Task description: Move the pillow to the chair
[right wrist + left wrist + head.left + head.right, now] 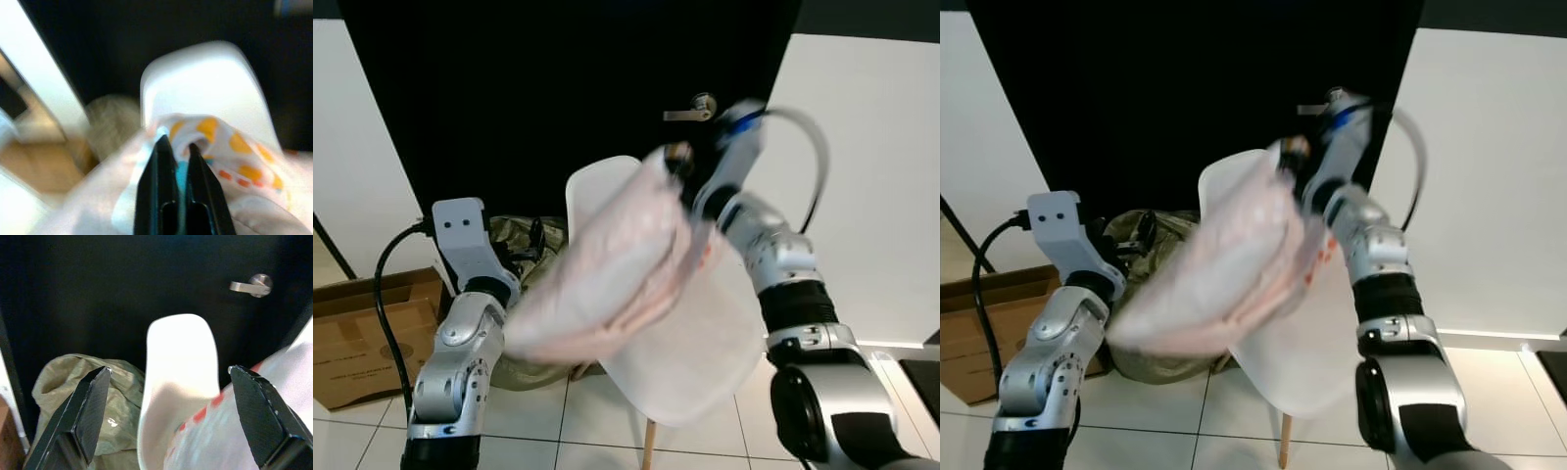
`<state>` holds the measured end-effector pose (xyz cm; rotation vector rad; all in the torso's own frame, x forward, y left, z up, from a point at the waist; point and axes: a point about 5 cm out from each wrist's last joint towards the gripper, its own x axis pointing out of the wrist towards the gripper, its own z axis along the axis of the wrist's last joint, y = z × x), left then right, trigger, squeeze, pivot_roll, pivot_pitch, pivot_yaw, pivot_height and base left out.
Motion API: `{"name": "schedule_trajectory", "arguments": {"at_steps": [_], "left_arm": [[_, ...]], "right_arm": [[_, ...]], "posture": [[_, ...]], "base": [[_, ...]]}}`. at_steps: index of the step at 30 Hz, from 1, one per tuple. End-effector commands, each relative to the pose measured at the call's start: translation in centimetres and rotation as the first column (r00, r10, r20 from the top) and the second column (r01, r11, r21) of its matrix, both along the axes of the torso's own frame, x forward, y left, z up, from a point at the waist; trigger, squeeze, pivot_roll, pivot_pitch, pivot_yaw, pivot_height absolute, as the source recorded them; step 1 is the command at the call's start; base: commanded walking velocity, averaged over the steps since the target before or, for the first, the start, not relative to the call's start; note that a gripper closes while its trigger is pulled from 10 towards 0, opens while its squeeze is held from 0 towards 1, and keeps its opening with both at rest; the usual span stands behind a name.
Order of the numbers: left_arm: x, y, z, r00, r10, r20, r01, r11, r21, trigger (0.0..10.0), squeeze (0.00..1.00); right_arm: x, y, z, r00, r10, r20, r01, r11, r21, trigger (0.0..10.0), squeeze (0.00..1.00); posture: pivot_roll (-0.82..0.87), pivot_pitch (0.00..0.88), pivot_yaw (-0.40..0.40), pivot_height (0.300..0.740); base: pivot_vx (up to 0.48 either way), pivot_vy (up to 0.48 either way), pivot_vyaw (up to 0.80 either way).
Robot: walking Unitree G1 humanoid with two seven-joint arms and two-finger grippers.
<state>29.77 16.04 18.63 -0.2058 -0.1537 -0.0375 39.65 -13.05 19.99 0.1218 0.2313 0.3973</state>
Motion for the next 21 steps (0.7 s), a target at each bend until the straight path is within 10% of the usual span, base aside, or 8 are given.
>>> {"name": "schedule_trajectory", "arguments": {"at_steps": [1,12,21], "left_arm": [[-0.2,0.2,-0.1,1.000,0.002,-0.013,-0.001,1.000,0.022,10.0,0.00],[-0.4,0.3,-0.1,1.000,0.004,-0.019,-0.003,0.999,0.039,10.0,0.00],[-0.4,0.2,0.1,1.000,0.003,-0.024,-0.002,0.999,0.054,10.0,0.00]], "right_arm": [[-0.4,-1.1,-2.6,0.987,-0.068,-0.145,0.054,0.994,-0.099,10.0,0.00],[-1.6,-5.2,-6.9,0.904,-0.265,-0.335,0.217,0.961,-0.172,10.0,0.00],[-3.2,-7.3,-10.5,0.805,-0.350,-0.479,0.403,0.915,0.008,10.0,0.00]], "posture": [[-0.15,0.031,-0.038,0.730],[-0.16,0.060,-0.032,0.705],[-0.17,0.074,-0.027,0.675]], "base": [[0.000,0.000,0.00],[0.000,0.000,0.00],[0.000,0.000,0.00]]}}
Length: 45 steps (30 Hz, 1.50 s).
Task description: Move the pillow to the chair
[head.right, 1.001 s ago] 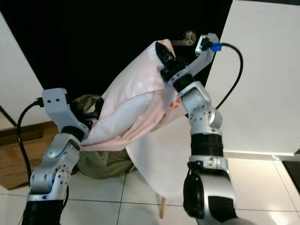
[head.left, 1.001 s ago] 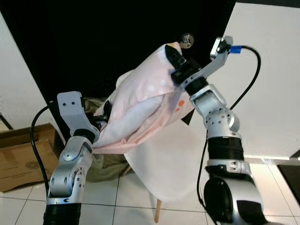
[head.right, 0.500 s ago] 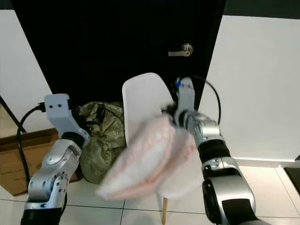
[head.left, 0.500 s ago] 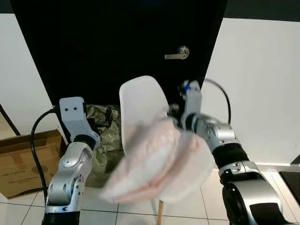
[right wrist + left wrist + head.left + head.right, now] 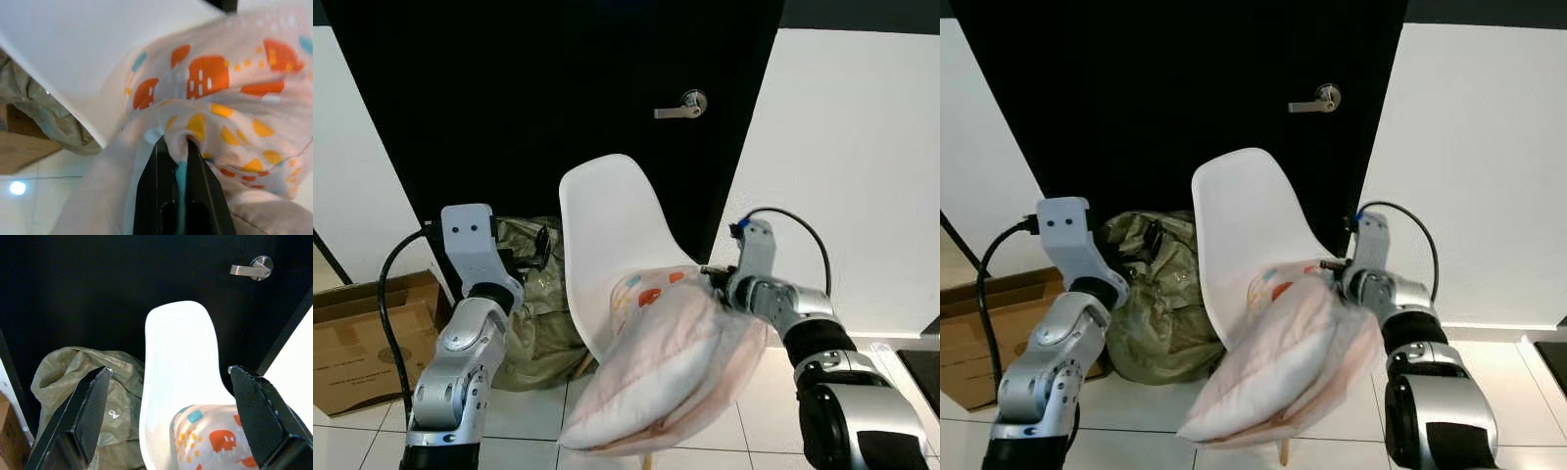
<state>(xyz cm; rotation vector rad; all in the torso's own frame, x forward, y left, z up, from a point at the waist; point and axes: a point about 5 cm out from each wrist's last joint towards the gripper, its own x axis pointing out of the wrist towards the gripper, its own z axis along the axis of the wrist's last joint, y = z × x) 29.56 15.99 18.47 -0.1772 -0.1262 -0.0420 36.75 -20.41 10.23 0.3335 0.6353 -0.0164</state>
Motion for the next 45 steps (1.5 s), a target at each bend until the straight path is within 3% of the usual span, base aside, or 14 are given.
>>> {"name": "schedule_trajectory", "arguments": {"at_steps": [1,11,12,17,22,25,30,34,36,38,40,43,44,45], "left_arm": [[-0.2,0.4,0.3,1.000,0.013,0.000,-0.013,0.999,0.037,10.0,0.00],[-0.2,0.5,0.3,1.000,0.016,-0.001,-0.016,0.999,0.041,10.0,0.00],[-0.2,1.0,0.4,0.999,0.035,0.000,-0.035,0.998,0.051,10.0,0.00],[-0.2,1.6,0.8,0.999,0.054,0.007,-0.054,0.997,0.054,10.0,0.00],[-0.3,1.8,0.8,0.998,0.055,0.006,-0.055,0.998,0.036,10.0,0.00],[-0.6,1.9,0.0,0.999,0.041,-0.031,-0.042,0.999,-0.033,10.0,0.00],[-0.8,1.7,-0.3,0.998,0.023,-0.055,-0.026,0.998,-0.054,10.0,0.00],[-0.8,1.4,-0.7,0.996,-0.007,-0.092,0.000,0.998,-0.066,10.0,0.00],[-0.9,1.4,-0.9,0.994,-0.015,-0.106,0.008,0.997,-0.071,10.0,0.00],[-0.9,1.4,-0.9,0.994,-0.015,-0.106,0.008,0.997,-0.071,10.0,0.00],[-0.9,1.1,-1.1,0.992,-0.032,-0.118,0.022,0.997,-0.079,10.0,0.00],[-0.9,1.0,-1.1,0.992,-0.039,-0.122,0.029,0.996,-0.081,10.0,0.00],[-1.0,0.9,-1.2,0.991,-0.046,-0.129,0.035,0.996,-0.085,10.0,0.00],[-1.0,0.9,-1.2,0.990,-0.047,-0.132,0.036,0.996,-0.086,10.0,0.00]], "right_arm": [[-1.1,0.2,-2.1,0.994,-0.061,-0.090,0.071,0.991,0.113,10.0,0.00],[-1.4,0.3,-2.5,0.992,-0.066,-0.112,0.080,0.988,0.129,10.0,0.00],[-2.8,-0.5,-4.5,0.982,-0.082,-0.172,0.092,0.995,0.048,10.0,0.00],[-4.1,-1.8,-6.3,0.976,-0.107,-0.189,0.096,0.993,-0.068,10.0,0.00],[-3.9,-1.8,-6.1,0.977,-0.125,-0.175,0.118,0.992,-0.052,10.0,0.00],[-2.1,-0.7,-3.8,0.995,-0.100,0.013,0.097,0.984,0.146,10.0,0.00],[-1.6,-0.1,-3.1,0.993,-0.091,0.078,0.069,0.967,0.246,10.0,0.00],[-0.1,2.0,-0.9,0.972,-0.126,0.197,0.022,0.888,0.458,10.0,0.00],[0.7,3.3,0.4,0.963,-0.107,0.246,-0.031,0.866,0.499,10.0,0.00],[0.7,3.3,0.4,0.963,-0.107,0.246,-0.031,0.866,0.499,10.0,0.00],[1.4,5.1,1.6,0.955,-0.049,0.291,-0.102,0.869,0.484,10.0,0.00],[1.6,5.8,2.0,0.952,-0.029,0.305,-0.126,0.869,0.478,10.0,0.00],[2.3,7.9,3.7,0.933,0.032,0.359,-0.209,0.859,0.467,10.0,0.00],[2.5,8.6,4.3,0.923,0.055,0.380,-0.240,0.855,0.459,10.0,0.00]], "posture": [[-0.16,0.077,-0.028,0.665],[-0.16,0.077,-0.028,0.660],[-0.16,0.089,-0.024,0.650],[-0.15,0.094,-0.027,0.635],[-0.14,0.097,-0.028,0.625],[-0.15,0.102,-0.027,0.610],[-0.15,0.103,-0.027,0.600],[-0.14,0.105,-0.027,0.580],[-0.14,0.105,-0.025,0.570],[-0.14,0.105,-0.025,0.570],[-0.14,0.106,-0.028,0.560],[-0.13,0.107,-0.027,0.555],[-0.14,0.112,-0.027,0.545],[-0.14,0.112,-0.027,0.540]], "base": [[0.000,0.000,0.00],[0.000,0.000,0.00],[0.000,0.000,0.00],[0.000,0.000,0.00],[0.000,0.000,0.00],[0.000,0.000,0.00],[0.000,0.000,0.00],[0.000,0.000,0.00],[0.000,0.000,0.00],[0.000,0.000,0.00],[0.000,0.000,0.00],[0.000,0.000,0.00],[0.000,0.000,0.00],[0.000,0.000,0.00]]}}
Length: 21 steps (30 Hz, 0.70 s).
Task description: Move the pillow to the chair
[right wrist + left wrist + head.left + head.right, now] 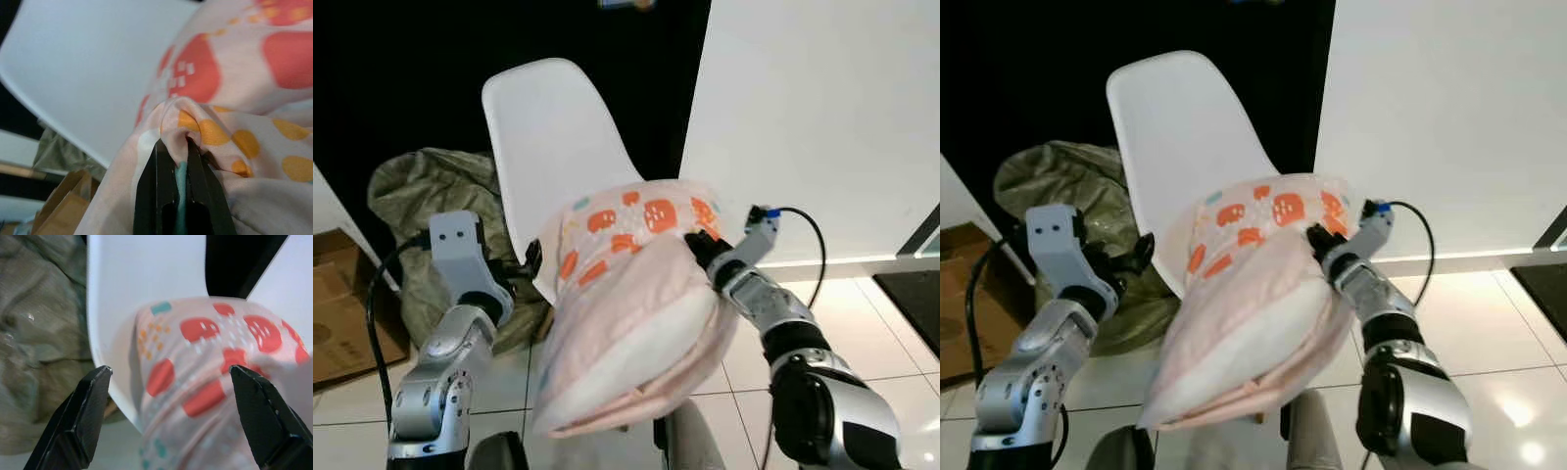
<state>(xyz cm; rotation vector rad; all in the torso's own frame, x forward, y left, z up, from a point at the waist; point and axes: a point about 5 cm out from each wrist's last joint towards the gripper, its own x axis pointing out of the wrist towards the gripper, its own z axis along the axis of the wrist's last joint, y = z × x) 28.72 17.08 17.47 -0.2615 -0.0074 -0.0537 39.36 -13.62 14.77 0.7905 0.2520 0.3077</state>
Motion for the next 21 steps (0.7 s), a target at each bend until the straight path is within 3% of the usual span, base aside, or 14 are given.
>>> {"name": "schedule_trajectory", "arguments": {"at_steps": [1,2,7,10,12,13,15,16,21], "left_arm": [[-0.2,-0.2,-0.2,1.000,-0.015,-0.015,0.015,1.000,-0.003,10.0,0.00],[-0.2,-0.2,-0.2,1.000,-0.016,-0.019,0.016,1.000,-0.002,10.0,0.00],[-0.1,-0.2,-0.2,1.000,-0.022,-0.022,0.022,1.000,0.001,10.0,0.00],[-0.1,-0.3,-0.1,0.999,-0.024,-0.021,0.024,1.000,0.001,10.0,0.00],[-0.1,-0.4,-0.1,0.999,-0.025,-0.021,0.025,1.000,0.001,10.0,0.00],[-0.1,-0.4,-0.1,0.999,-0.025,-0.021,0.025,1.000,0.000,10.0,0.00],[-0.1,-0.4,-0.1,0.999,-0.025,-0.021,0.025,1.000,0.000,10.0,0.00],[-0.1,-0.4,-0.2,0.999,-0.024,-0.023,0.024,1.000,-0.002,10.0,0.00],[0.0,-0.4,-0.1,0.999,-0.026,-0.023,0.026,1.000,0.008,10.0,0.00]], "right_arm": [[-0.1,1.8,-0.3,0.998,0.065,-0.012,-0.065,0.998,-0.014,10.0,0.00],[0.1,2.7,0.5,0.995,0.099,0.019,-0.098,0.995,-0.036,10.0,0.00],[0.4,4.2,1.8,0.986,0.149,0.074,-0.141,0.985,-0.097,10.0,0.00],[0.3,4.1,1.0,0.985,0.163,0.054,-0.141,0.948,-0.284,10.0,0.00],[0.3,4.0,0.8,0.985,0.164,0.047,-0.141,0.937,-0.319,10.0,0.00],[0.1,2.9,-0.3,0.986,0.165,-0.011,-0.152,0.876,-0.457,10.0,0.00],[0.0,2.6,-0.7,0.986,0.163,-0.028,-0.155,0.853,-0.499,10.0,0.00],[-0.1,0.6,-1.2,0.992,0.112,-0.055,-0.124,0.839,-0.529,10.0,1.00],[-0.4,-0.6,-1.5,0.988,0.121,-0.093,-0.152,0.848,-0.508,10.0,1.00]], "posture": [[-0.14,0.112,-0.027,0.540],[-0.14,0.113,-0.023,0.535],[-0.14,0.113,-0.024,0.520],[-0.14,0.112,-0.028,0.505],[-0.14,0.112,-0.028,0.500],[-0.14,0.113,-0.029,0.500],[-0.14,0.113,-0.029,0.500],[-0.15,0.112,-0.029,0.500],[-0.15,0.110,-0.030,0.500]], "base": [[0.000,0.000,0.00],[0.000,0.000,0.00],[0.000,0.000,0.00],[0.000,0.000,0.00],[0.000,0.000,0.00],[0.000,0.000,0.00],[0.000,0.000,0.00],[0.000,0.000,0.00],[0.000,0.000,0.00]]}}
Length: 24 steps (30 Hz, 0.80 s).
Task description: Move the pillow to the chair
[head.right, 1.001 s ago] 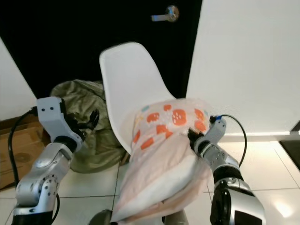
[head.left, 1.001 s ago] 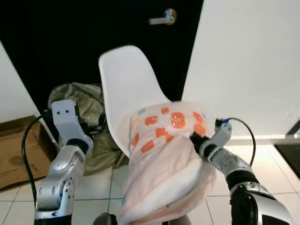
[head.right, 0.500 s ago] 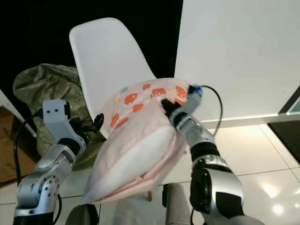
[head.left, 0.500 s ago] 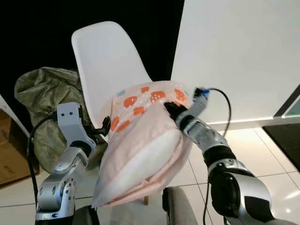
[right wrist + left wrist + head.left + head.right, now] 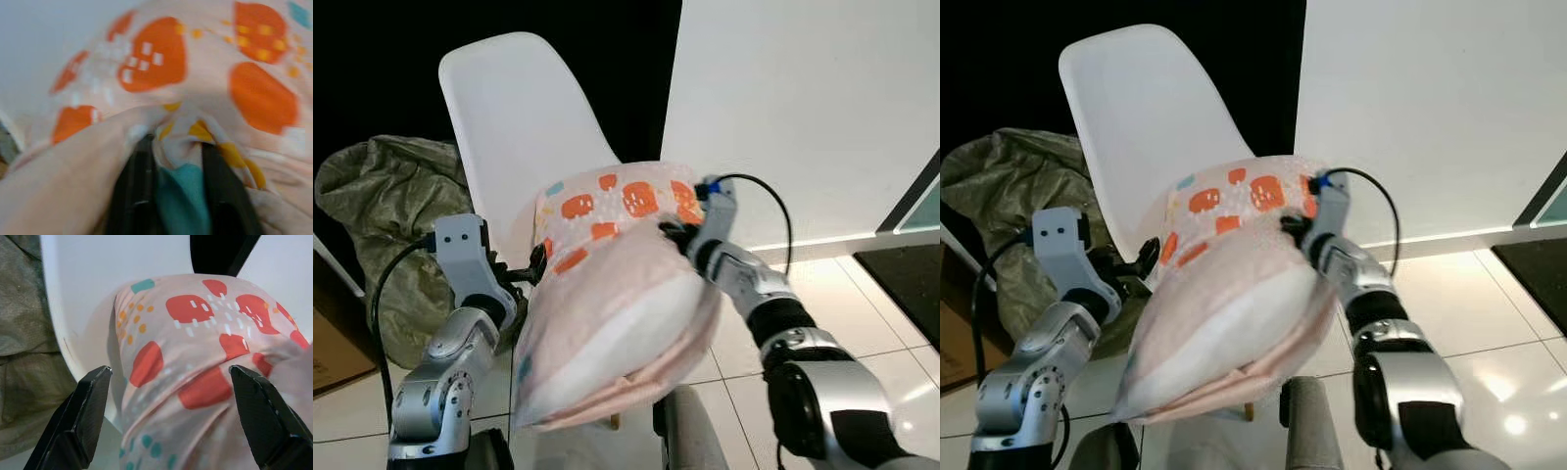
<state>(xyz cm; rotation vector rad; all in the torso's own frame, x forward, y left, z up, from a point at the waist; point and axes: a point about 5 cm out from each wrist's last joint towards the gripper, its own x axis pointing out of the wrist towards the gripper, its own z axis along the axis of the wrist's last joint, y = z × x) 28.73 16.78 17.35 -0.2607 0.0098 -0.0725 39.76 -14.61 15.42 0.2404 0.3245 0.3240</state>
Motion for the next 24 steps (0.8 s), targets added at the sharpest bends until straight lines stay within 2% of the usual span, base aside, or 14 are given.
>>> {"name": "schedule_trajectory", "arguments": {"at_steps": [1,5,7,10,12,14,15,17,18,20,21,23,24], "left_arm": [[0.1,-0.1,0.0,1.000,-0.007,-0.008,0.007,1.000,0.015,10.0,0.00],[0.2,-0.3,0.1,1.000,-0.021,-0.009,0.022,0.999,0.048,10.0,0.00],[0.2,-0.4,0.0,1.000,-0.024,-0.012,0.025,0.998,0.055,10.0,0.00],[0.3,-0.4,0.0,1.000,-0.025,-0.013,0.026,0.998,0.057,10.0,0.00],[0.3,-0.4,0.0,1.000,-0.025,-0.014,0.026,0.998,0.060,10.0,0.00],[0.3,-0.4,-0.1,0.999,-0.028,-0.023,0.030,0.996,0.089,10.0,0.00],[0.3,-0.4,-0.1,0.999,-0.028,-0.023,0.030,0.996,0.089,10.0,0.00],[0.4,-0.3,-0.3,0.999,-0.030,-0.030,0.034,0.994,0.108,10.0,0.00],[0.4,-0.3,-0.3,0.999,-0.030,-0.030,0.034,0.994,0.108,10.0,0.00],[0.4,-0.3,-0.4,0.999,-0.031,-0.032,0.034,0.993,0.112,10.0,0.00],[0.4,-0.3,-0.4,0.999,-0.031,-0.032,0.034,0.993,0.112,10.0,0.00],[0.5,-0.3,-0.4,0.999,-0.029,-0.033,0.032,0.993,0.115,10.0,0.00],[0.5,-0.3,-0.4,0.999,-0.029,-0.033,0.032,0.993,0.115,10.0,0.00]], "right_arm": [[-0.9,0.3,-2.3,0.993,0.036,-0.112,-0.035,0.999,0.004,10.0,1.00],[-1.2,-0.8,-2.6,0.984,0.050,-0.169,-0.057,0.998,-0.039,10.0,1.00],[-1.4,-2.0,-2.6,0.975,0.033,-0.221,-0.048,0.997,-0.065,10.0,1.00],[-1.4,-2.5,-2.6,0.972,0.024,-0.235,-0.041,0.997,-0.069,10.0,1.00],[-1.5,-3.0,-2.3,0.967,0.019,-0.255,-0.029,0.999,-0.034,10.0,1.00],[-1.8,-4.5,-1.4,0.955,0.052,-0.294,-0.033,0.997,0.067,10.0,1.00],[-1.8,-4.5,-1.4,0.955,0.052,-0.294,-0.033,0.997,0.067,10.0,1.00],[-2.3,-6.0,-0.6,0.950,0.075,-0.302,-0.048,0.994,0.095,10.0,1.00],[-2.3,-6.0,-0.6,0.950,0.075,-0.302,-0.048,0.994,0.095,10.0,1.00],[-3.0,-7.2,0.0,0.945,0.122,-0.302,-0.098,0.991,0.093,10.0,1.00],[-3.0,-7.2,0.0,0.945,0.122,-0.302,-0.098,0.991,0.093,10.0,1.00],[-4.0,-7.5,0.6,0.935,0.212,-0.285,-0.190,0.976,0.106,10.0,1.00],[-4.0,-7.5,0.6,0.935,0.212,-0.285,-0.190,0.976,0.106,10.0,1.00]], "posture": [[-0.15,0.110,-0.030,0.500],[-0.15,0.109,-0.030,0.500],[-0.16,0.103,-0.033,0.500],[-0.16,0.103,-0.033,0.500],[-0.16,0.103,-0.033,0.500],[-0.16,0.100,-0.037,0.500],[-0.16,0.100,-0.037,0.500],[-0.17,0.097,-0.039,0.500],[-0.17,0.097,-0.039,0.500],[-0.18,0.095,-0.042,0.500],[-0.18,0.095,-0.042,0.500],[-0.18,0.092,-0.043,0.500],[-0.18,0.092,-0.043,0.500]], "base": [[0.000,0.000,0.00],[0.000,0.000,0.00],[0.000,0.000,0.00],[0.000,0.000,0.00],[0.000,0.000,0.00],[0.000,0.000,0.00],[0.000,0.000,0.00],[0.000,0.000,0.00],[0.000,0.000,0.00],[0.000,0.000,0.00],[0.000,0.000,0.00],[0.000,0.000,0.00],[0.000,0.000,0.00]]}}
